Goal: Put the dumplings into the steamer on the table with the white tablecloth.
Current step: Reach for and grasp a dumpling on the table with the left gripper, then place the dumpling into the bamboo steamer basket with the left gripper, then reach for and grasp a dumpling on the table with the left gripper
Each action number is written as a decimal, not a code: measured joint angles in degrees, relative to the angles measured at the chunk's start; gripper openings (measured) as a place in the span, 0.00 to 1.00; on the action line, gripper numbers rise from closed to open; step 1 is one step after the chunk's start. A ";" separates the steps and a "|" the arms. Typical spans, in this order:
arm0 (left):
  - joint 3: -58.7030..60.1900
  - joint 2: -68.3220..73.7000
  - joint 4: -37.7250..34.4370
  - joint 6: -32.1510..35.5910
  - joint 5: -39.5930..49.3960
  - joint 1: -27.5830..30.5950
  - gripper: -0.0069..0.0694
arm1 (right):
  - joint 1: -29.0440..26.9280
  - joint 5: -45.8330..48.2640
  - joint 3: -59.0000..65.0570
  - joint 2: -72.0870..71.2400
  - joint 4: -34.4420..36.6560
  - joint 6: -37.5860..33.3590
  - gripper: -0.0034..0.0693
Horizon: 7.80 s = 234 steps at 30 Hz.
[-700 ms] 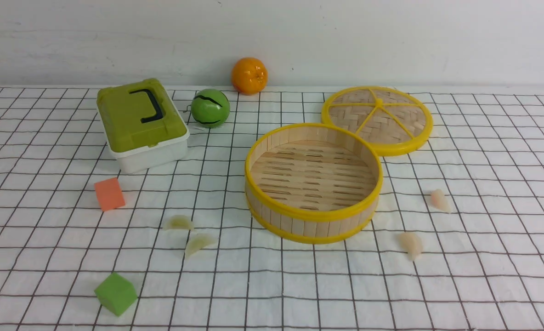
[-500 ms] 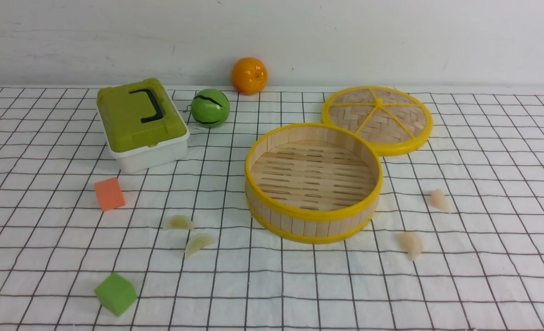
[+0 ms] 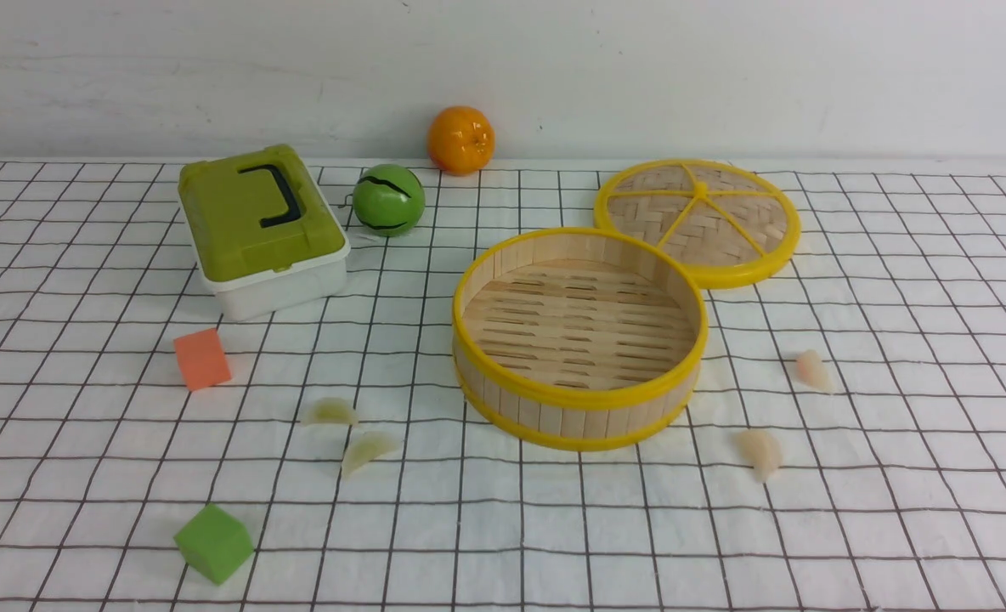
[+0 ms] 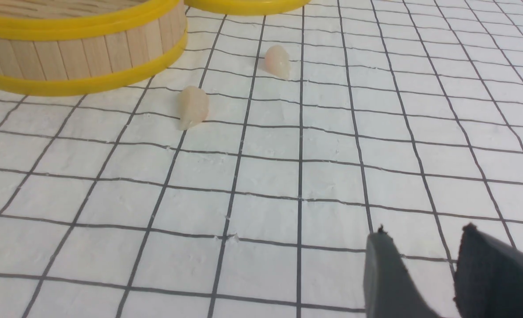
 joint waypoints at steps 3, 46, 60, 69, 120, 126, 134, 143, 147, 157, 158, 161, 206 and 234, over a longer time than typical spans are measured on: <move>0.00 0.00 0.00 0.00 0.00 0.00 0.37 | 0.00 0.00 0.00 0.00 0.00 0.00 0.38; -27.12 12.86 4.15 -23.14 -25.87 0.00 0.07 | 0.05 -34.60 -19.68 5.60 -6.99 20.75 0.03; -45.73 61.53 -1.85 -14.81 14.37 -7.31 0.07 | 0.05 17.10 -28.73 33.54 1.60 6.96 0.04; -60.92 85.79 -7.34 -1.02 20.78 -16.71 0.08 | 0.11 20.13 -26.84 40.13 23.12 -19.50 0.04; -123.48 133.10 -4.44 -8.41 31.43 -20.70 0.28 | 0.11 12.64 -24.05 40.20 35.38 -32.70 0.05; -124.65 136.02 -4.36 -9.14 31.33 -20.80 0.38 | 0.11 12.40 -24.05 40.20 35.34 -33.89 0.05; -124.65 131.21 -1.86 -5.80 38.18 -21.11 0.74 | 0.11 12.34 -24.05 40.20 35.34 -34.16 0.06; -122.15 122.00 8.44 -0.47 48.98 -17.03 0.65 | 0.11 12.57 -24.05 40.20 36.20 -34.16 0.06; -115.82 122.87 4.96 1.27 49.10 -13.89 0.58 | 0.11 13.43 -24.05 40.20 36.24 -34.16 0.07; -106.92 123.68 3.77 10.11 47.12 -12.83 0.60 | 0.11 13.46 -24.05 40.26 36.87 -34.16 0.07; -106.36 123.68 4.29 12.43 46.92 -12.83 0.61 | 0.11 13.51 -24.05 40.26 36.87 -34.16 0.07; -105.11 123.68 5.94 16.20 45.34 -12.83 0.61 | 0.11 13.51 -24.05 40.26 37.05 -34.16 0.07; -117.60 124.24 1.29 2.45 49.19 -13.05 0.15 | 0.11 13.41 -24.05 40.31 37.44 -34.16 0.10; -116.64 129.90 3.62 -0.15 48.76 -13.11 0.07 | 0.11 13.22 -24.05 40.37 37.73 -34.16 0.13</move>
